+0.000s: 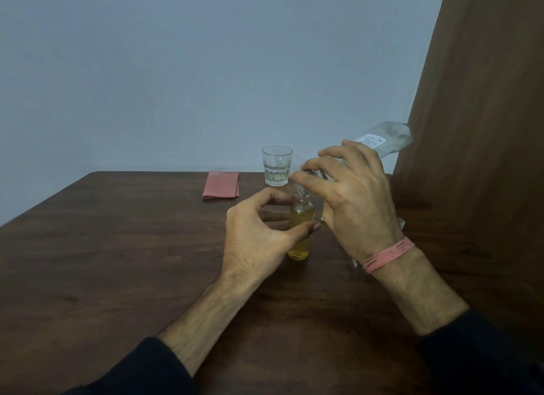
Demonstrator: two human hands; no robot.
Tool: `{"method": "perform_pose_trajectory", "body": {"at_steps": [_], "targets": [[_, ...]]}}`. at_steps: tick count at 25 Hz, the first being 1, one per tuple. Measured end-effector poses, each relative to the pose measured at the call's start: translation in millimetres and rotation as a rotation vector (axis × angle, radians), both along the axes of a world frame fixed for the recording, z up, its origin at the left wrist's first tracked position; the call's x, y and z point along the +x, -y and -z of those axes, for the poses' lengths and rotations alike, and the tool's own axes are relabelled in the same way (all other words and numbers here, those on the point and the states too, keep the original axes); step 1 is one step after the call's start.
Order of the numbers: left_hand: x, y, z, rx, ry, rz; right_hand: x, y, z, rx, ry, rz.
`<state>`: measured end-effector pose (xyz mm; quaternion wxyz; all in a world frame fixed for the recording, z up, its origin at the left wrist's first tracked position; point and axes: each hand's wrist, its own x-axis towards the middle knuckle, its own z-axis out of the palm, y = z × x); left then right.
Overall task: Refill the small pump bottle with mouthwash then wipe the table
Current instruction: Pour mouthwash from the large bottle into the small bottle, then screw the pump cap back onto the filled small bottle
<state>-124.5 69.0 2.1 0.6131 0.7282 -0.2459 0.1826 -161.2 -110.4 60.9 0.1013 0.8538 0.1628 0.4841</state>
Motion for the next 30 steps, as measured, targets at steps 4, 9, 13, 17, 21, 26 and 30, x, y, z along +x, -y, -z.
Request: {"method": "perform_pose_trajectory", "body": {"at_steps": [4,9,13,17,21,26,30], "targets": [[0,0,0,-0.029,-0.014,0.039,-2,9,0,0.187,-0.003,-0.003],[4,4,5,-0.012,-0.021,-0.031,-5,41,-4,0.78,0.052,-0.138],[4,0,4,-0.049,-0.032,0.004,-8,58,-13,1.074,0.069,-0.206],[4,0,2,-0.039,-0.025,0.017,-13,65,-18,1.316,0.102,-0.298],[8,1,5,-0.053,-0.034,0.029,-11,73,-18,1.539,0.064,-0.37],[13,-2,8,-0.045,-0.026,0.048,-6,80,-5,1.574,-0.081,-0.345],[13,-1,7,-0.034,-0.021,0.037,-3,83,1,1.564,-0.118,-0.298]]}}
